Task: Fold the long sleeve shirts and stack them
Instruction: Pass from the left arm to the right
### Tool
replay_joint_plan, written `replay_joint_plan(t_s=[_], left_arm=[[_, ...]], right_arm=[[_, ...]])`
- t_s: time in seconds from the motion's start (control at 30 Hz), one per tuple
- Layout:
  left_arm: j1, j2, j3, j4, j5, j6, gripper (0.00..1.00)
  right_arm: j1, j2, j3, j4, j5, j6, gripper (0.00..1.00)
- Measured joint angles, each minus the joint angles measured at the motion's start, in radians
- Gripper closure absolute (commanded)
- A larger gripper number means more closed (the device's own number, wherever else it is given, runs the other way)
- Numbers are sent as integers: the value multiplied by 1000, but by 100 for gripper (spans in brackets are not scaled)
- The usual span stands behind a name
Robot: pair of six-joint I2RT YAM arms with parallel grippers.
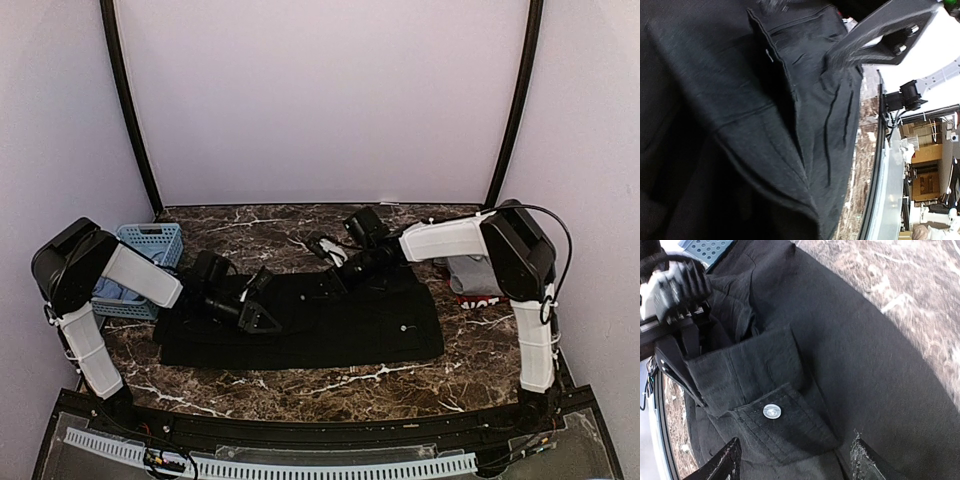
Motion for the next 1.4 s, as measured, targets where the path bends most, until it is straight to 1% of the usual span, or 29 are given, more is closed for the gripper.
replay_joint_plan(t_s=[0.37,0.53,0.77,0.9,1.13,1.3,1.33,1.4], left_arm=[[-33,3,-16,-28,-127,21,100],[-43,4,-14,-34,-157,36,100],[-45,13,-6,-35,-161,43,100],[-45,17,-2,-36,-162,43,100],[-46,20,6,-38,-182,42,100],[-46,20,6,-39,-188,42,100],[-47,20,7,-39,-190,42,100],[-48,20,8,-39,-194,41,100]], right_arm=[[5,107,176,-111,15,-75,29],[5,146,204,-158,17,-102,34],[9,151,206,-174,4,-129,49],[15,152,205,-188,-2,-134,62],[17,152,200,-196,-6,-139,81],[17,152,198,-196,-20,-137,98],[17,152,197,-196,-23,-136,100],[17,152,192,-196,-25,-128,100]])
